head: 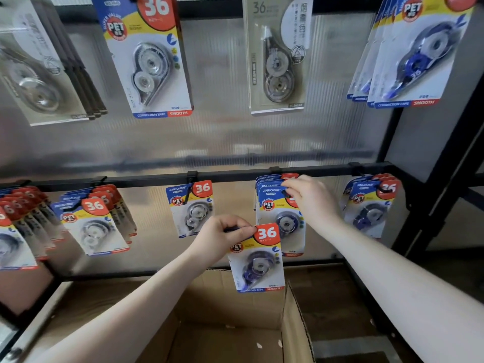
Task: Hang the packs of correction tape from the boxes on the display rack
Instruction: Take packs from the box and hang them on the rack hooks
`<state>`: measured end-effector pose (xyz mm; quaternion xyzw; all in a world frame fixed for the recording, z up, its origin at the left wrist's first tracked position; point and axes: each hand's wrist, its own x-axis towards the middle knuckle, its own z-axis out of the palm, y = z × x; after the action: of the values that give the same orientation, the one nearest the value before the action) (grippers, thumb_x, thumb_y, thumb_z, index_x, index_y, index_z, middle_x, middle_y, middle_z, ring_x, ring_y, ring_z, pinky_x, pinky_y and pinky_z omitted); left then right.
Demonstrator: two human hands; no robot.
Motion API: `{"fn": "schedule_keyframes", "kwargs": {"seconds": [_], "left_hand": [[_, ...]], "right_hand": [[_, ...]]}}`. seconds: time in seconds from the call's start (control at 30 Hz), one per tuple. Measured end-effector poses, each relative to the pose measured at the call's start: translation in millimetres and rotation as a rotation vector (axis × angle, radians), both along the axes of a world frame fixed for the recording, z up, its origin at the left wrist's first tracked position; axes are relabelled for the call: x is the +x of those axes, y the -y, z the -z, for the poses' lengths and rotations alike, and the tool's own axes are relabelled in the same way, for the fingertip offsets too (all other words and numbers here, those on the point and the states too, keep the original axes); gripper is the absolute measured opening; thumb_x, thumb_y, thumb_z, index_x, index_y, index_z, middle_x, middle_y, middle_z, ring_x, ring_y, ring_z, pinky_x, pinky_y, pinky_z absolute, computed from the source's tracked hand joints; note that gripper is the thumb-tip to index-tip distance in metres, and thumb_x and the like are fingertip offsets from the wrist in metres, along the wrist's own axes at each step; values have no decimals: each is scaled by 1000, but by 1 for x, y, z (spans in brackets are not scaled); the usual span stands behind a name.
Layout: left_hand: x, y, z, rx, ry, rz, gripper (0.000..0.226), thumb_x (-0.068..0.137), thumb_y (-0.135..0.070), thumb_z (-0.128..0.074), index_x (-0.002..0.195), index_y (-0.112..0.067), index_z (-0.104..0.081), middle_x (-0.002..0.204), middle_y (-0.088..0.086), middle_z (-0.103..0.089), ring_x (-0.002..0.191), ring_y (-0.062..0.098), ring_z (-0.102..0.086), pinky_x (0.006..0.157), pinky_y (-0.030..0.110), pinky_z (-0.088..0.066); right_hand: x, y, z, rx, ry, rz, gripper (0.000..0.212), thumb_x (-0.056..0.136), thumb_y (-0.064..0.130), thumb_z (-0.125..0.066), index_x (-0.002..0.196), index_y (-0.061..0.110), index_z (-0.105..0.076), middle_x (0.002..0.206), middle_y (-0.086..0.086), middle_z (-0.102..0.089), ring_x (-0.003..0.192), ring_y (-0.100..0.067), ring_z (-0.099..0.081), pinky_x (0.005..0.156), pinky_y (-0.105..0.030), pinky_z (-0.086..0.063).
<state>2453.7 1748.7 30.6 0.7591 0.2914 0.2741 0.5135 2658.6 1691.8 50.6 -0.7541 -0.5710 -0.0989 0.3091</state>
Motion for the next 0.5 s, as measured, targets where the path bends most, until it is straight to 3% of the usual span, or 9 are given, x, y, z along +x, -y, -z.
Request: {"fn": "schedule_keyframes", "kwargs": {"seconds": [0.23,0.5], "left_hand": [[19,9,-2,-5,3,35,15,85,-18,-65,83,-4,-69,81,-2,-72,74,6,-67,66,16,-53],[60,34,-2,-19,25,96,11,86,-19,-63,76,-16,-67,80,-9,-71,80,6,-68,67,18,-53]], "right_hand": [[11,26,3,50,85,-5,32,93,16,-53,125,11,-58,121,-7,-59,112,-25,-53,89,-34,-44],[54,93,11,81,37,125,25,91,8,-54,113,7,-64,112,-10,-62,103,-31,-56,80,-39,-47]]}}
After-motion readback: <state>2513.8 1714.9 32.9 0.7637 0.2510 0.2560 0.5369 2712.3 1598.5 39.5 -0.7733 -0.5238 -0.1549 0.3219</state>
